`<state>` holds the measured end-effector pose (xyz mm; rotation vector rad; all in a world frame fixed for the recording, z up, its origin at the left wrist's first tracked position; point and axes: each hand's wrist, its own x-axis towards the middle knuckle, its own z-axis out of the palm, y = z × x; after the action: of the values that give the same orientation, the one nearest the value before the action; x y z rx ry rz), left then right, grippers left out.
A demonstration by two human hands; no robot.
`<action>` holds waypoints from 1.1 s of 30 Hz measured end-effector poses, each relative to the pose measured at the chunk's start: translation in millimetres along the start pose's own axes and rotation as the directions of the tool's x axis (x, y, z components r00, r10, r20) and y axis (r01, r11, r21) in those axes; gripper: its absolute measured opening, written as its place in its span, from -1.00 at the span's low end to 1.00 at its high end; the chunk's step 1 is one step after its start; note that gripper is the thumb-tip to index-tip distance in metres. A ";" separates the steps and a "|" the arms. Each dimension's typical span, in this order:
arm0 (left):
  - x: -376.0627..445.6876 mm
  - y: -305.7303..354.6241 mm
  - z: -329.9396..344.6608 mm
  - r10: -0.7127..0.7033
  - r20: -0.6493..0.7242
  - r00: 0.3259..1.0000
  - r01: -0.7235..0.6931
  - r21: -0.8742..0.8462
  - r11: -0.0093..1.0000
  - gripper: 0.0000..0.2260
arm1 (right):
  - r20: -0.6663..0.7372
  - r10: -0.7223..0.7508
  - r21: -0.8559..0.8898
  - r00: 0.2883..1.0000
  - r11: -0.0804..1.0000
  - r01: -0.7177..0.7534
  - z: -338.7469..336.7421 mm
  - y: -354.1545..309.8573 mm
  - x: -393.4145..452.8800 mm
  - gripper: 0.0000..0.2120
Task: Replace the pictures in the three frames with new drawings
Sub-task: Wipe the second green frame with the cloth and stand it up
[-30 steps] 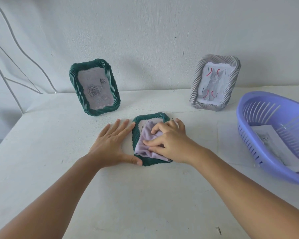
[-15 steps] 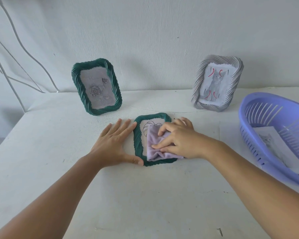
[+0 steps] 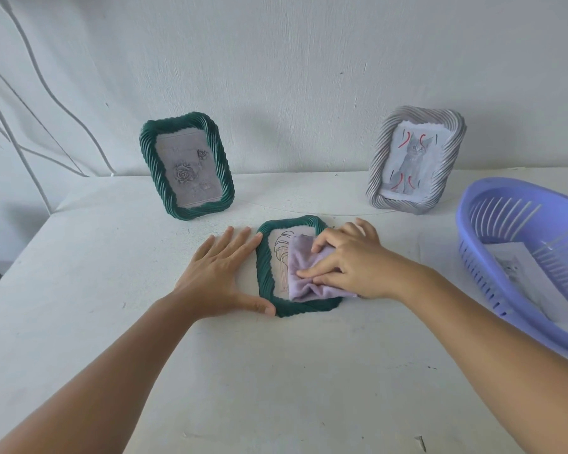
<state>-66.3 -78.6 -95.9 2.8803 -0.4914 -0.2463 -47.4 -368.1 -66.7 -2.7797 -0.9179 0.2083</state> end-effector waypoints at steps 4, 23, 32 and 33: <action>0.7 -0.5 0.6 0.004 -0.001 1.000 -0.004 -0.003 1.000 0.20 | -0.143 0.058 0.004 0.988 0.998 -0.058 14.3 -20.2 13.7 -0.73; 0.6 0.8 -0.2 0.002 -0.007 1.000 -0.002 0.003 1.000 0.22 | -0.046 -0.029 0.042 0.999 0.999 0.031 14.9 -20.7 3.6 -0.75; 1.7 0.6 -0.1 0.003 0.009 1.000 -0.003 0.019 1.000 0.21 | -0.208 0.165 -0.055 0.964 0.982 -0.180 8.6 -7.0 12.7 -0.73; 1.5 0.4 -0.1 0.003 0.007 1.000 -0.004 0.020 1.000 0.21 | -0.212 0.164 -0.037 0.963 0.984 -0.175 11.8 -12.5 15.2 -0.73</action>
<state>-65.0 -79.5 -95.8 2.8983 -0.5027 -0.2523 -44.8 -347.4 -76.2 -2.8628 -0.6454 -0.0841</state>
